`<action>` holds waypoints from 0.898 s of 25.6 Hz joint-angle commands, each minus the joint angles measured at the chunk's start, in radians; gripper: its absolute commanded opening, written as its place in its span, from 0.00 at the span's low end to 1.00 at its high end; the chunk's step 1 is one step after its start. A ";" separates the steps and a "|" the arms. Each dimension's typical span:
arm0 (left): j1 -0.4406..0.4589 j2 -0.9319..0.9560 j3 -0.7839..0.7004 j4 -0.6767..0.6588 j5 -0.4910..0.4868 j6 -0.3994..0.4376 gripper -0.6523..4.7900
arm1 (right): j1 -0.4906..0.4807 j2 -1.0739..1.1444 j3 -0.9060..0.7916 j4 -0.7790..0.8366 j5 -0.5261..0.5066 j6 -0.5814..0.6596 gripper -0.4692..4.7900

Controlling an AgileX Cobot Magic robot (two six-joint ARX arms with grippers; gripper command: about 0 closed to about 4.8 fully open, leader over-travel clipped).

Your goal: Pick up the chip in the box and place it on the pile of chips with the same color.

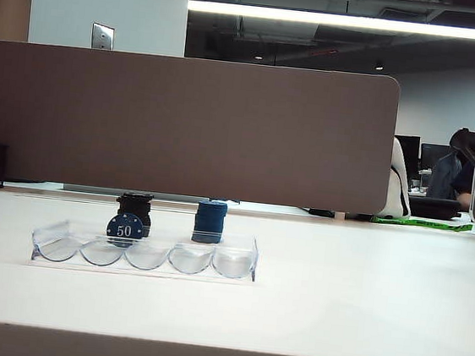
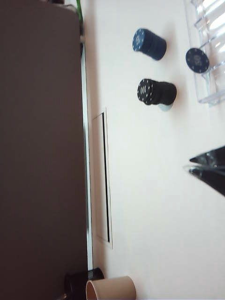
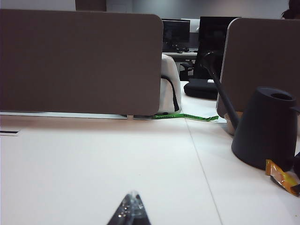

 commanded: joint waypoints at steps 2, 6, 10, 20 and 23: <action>-0.002 0.075 0.103 -0.092 0.066 0.002 0.11 | 0.003 0.029 0.094 -0.072 -0.027 -0.009 0.08; -0.002 0.288 0.222 -0.108 0.202 0.089 0.11 | 0.004 0.177 0.211 -0.167 -0.108 -0.059 0.08; -0.003 0.449 0.311 -0.109 0.230 0.174 0.11 | 0.005 0.315 0.303 -0.216 -0.167 -0.060 0.08; -0.019 0.893 0.479 -0.037 0.411 0.515 0.11 | 0.206 0.857 0.548 -0.160 -0.291 -0.060 0.08; -0.019 0.987 0.508 -0.019 0.481 0.615 0.11 | 0.282 0.983 0.559 -0.053 -0.290 -0.061 0.08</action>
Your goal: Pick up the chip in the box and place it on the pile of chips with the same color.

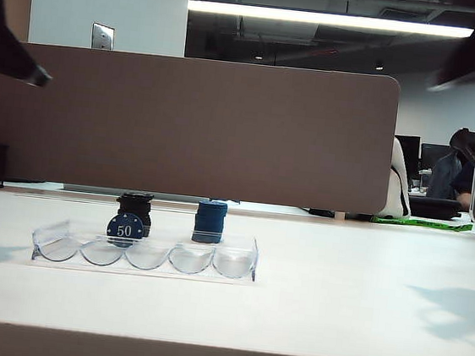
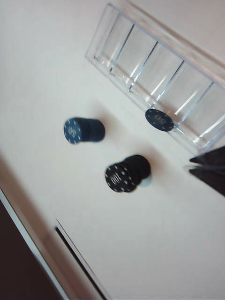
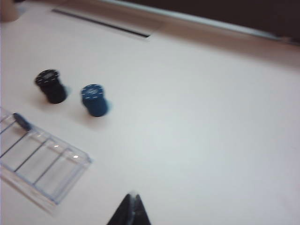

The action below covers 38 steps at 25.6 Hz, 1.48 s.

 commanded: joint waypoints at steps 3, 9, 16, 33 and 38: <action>0.000 0.138 0.064 0.019 0.137 0.188 0.11 | 0.080 0.151 0.006 0.216 -0.003 -0.002 0.08; 0.001 0.310 0.161 0.019 0.239 0.332 0.11 | 0.100 0.269 0.006 0.326 -0.003 -0.002 0.08; 0.000 0.506 0.223 0.020 0.365 0.333 0.30 | 0.099 0.323 0.006 0.372 -0.003 -0.002 0.08; -0.010 0.645 0.225 0.077 0.398 0.395 0.39 | 0.100 0.352 0.005 0.373 -0.003 -0.003 0.08; -0.047 0.671 0.229 0.119 0.366 0.395 0.42 | 0.100 0.366 0.005 0.373 -0.007 -0.003 0.08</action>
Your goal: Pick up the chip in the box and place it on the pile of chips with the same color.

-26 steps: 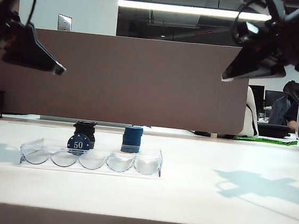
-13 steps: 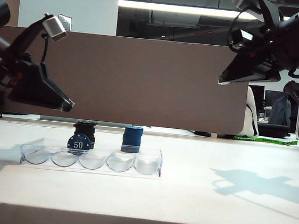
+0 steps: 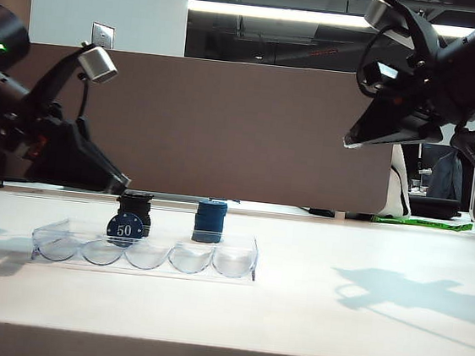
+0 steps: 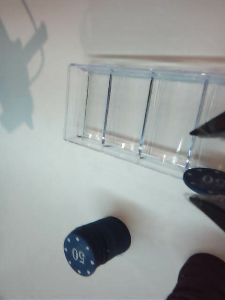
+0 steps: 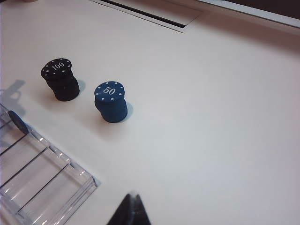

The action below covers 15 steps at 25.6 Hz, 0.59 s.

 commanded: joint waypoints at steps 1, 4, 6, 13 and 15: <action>-0.013 0.014 0.007 0.048 -0.019 0.003 0.43 | 0.002 0.001 0.005 0.016 -0.006 0.000 0.08; -0.013 0.029 0.007 0.061 -0.018 -0.001 0.43 | 0.002 0.001 0.005 0.016 -0.007 0.000 0.08; -0.013 0.040 0.007 0.061 -0.022 0.000 0.43 | 0.003 0.001 0.005 0.016 -0.007 0.000 0.08; -0.013 0.069 0.008 0.085 -0.045 -0.002 0.44 | 0.003 0.001 0.005 0.016 -0.007 0.000 0.08; -0.013 0.071 0.008 0.094 -0.053 -0.006 0.44 | 0.002 0.001 0.005 0.016 -0.007 0.000 0.08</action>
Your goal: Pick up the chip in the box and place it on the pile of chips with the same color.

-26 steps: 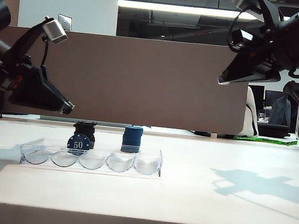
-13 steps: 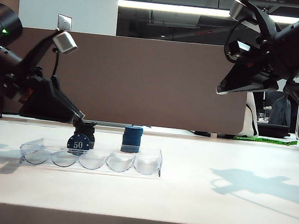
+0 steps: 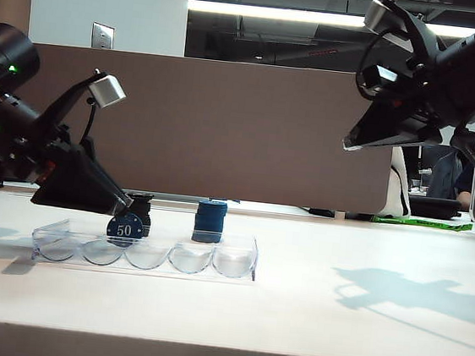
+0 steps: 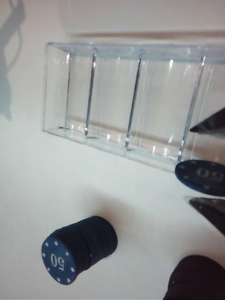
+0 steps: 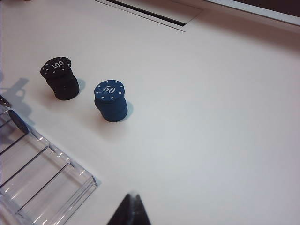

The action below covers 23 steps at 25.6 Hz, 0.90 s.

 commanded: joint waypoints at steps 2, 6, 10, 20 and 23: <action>0.000 0.005 0.005 0.044 -0.019 -0.025 0.44 | 0.002 -0.003 0.005 0.016 -0.006 0.000 0.08; 0.000 0.029 0.013 0.057 -0.019 -0.026 0.44 | 0.002 -0.003 0.005 0.016 -0.006 0.000 0.08; 0.000 0.052 0.039 0.060 -0.020 -0.047 0.44 | 0.002 -0.003 0.005 0.016 -0.006 0.000 0.08; 0.000 0.076 0.077 0.060 -0.040 -0.048 0.44 | 0.002 -0.003 0.005 0.016 -0.006 -0.001 0.08; 0.001 0.076 0.077 0.056 -0.038 -0.048 0.44 | 0.002 -0.003 0.005 0.016 -0.006 -0.001 0.08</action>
